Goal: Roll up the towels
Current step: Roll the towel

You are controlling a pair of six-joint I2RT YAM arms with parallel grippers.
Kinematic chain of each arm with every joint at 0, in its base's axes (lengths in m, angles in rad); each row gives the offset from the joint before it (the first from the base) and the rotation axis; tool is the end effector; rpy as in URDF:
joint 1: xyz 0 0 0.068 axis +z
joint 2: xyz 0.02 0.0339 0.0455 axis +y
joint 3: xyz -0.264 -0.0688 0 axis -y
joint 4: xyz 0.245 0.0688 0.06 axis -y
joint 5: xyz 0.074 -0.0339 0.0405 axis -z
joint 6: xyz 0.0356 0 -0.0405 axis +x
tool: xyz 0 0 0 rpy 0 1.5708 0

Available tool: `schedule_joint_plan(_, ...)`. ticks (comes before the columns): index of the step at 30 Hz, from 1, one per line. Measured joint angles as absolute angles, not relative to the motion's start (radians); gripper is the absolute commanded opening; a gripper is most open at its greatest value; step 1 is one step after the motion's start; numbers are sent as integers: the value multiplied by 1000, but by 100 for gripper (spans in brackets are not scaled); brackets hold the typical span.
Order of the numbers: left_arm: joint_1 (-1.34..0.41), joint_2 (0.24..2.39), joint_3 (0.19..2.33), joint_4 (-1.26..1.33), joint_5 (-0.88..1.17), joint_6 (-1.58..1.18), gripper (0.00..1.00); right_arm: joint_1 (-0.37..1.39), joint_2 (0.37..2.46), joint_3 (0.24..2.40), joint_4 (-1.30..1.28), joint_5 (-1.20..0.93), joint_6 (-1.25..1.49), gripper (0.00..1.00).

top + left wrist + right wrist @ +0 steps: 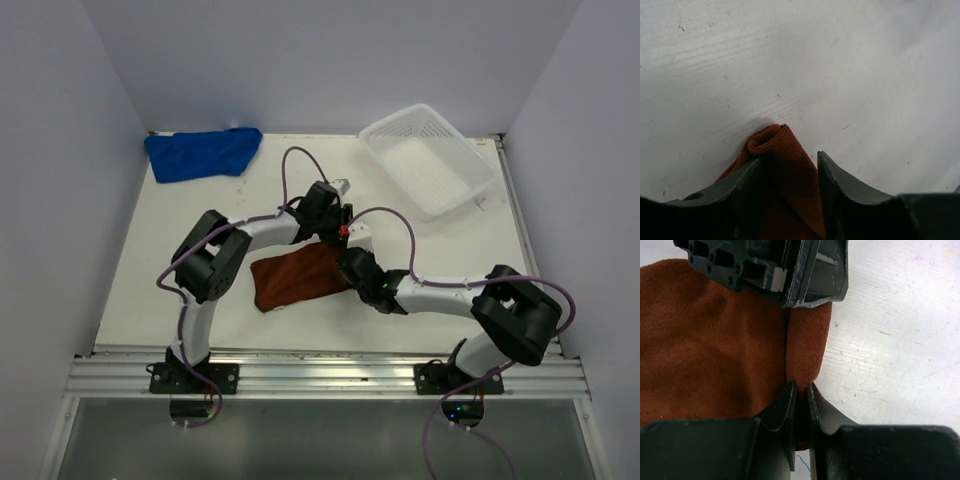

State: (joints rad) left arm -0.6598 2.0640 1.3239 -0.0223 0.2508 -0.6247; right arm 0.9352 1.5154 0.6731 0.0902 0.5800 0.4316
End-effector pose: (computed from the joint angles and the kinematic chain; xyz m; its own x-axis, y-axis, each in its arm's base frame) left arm 0.3460 -0.2796 0.1502 -0.8729 -0.0399 -0.4863 0.2775 0.7792 -0.5620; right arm 0.1873 0.2210 0.1633 -0.5506 -0.1569 -0.8199 -0.2259 0.9735 -0.0346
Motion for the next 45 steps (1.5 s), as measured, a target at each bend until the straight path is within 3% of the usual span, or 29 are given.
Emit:
schedule_joint_plan(8, -690, 2071, 1359, -97, 149, -575, 38, 963, 1534, 692, 58, 643, 415, 0)
schedule_joint_plan(14, -693, 2086, 1382, -128, 122, -560, 17, 977, 1562, 707, 49, 670, 406, 0)
schedule_joint_plan(15, -693, 2086, 1382, -129, 119, -559, 8, 977, 1562, 710, 49, 672, 405, 0)
schedule_joint_plan(18, -695, 2085, 1381, -128, 110, -563, 0, 981, 1562, 714, 46, 686, 400, 0)
schedule_joint_plan(32, -655, 1946, 1055, 220, 162, -684, 0, 1068, 1603, 780, -51, 790, 311, 0)
schedule_joint_plan(45, -593, 1937, 964, 395, 314, -722, 0, 1226, 1836, 929, -136, 991, 138, 0)
